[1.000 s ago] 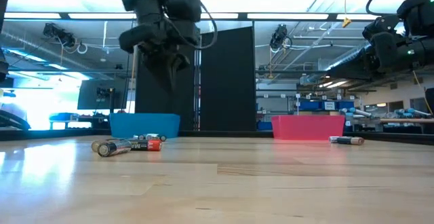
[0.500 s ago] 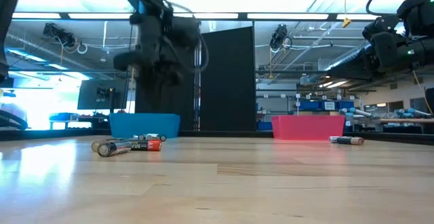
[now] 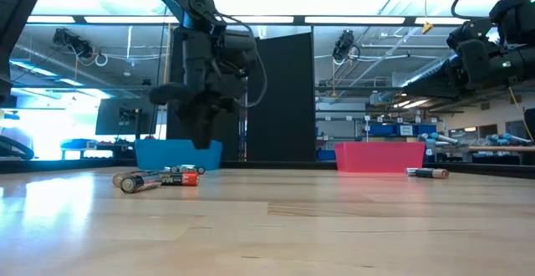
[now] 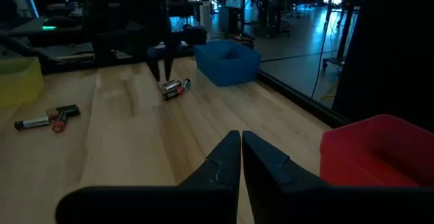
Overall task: Sort batteries
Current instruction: Put the black-red battery into the red bin
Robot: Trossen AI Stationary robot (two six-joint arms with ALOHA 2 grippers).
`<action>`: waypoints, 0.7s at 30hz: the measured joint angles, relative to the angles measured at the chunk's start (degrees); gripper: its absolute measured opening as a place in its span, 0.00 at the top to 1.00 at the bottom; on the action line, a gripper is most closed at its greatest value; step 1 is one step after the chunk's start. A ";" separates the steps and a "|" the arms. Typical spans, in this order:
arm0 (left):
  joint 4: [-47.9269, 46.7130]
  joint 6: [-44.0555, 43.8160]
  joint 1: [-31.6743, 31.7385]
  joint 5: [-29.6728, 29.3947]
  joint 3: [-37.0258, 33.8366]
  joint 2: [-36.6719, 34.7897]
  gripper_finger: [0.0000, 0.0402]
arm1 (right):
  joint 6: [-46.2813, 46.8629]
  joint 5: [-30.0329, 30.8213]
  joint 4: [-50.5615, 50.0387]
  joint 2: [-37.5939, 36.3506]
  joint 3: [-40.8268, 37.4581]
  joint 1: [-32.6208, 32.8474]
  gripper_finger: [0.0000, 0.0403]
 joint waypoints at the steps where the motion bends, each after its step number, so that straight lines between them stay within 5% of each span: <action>1: 0.25 0.07 0.27 -0.19 0.00 0.19 0.74 | 0.00 -0.02 -0.01 0.00 0.01 -0.02 0.93; 21: 1.23 6.11 2.19 -3.85 -0.02 4.03 0.67 | 0.00 -0.01 -0.01 0.01 0.00 -0.02 0.93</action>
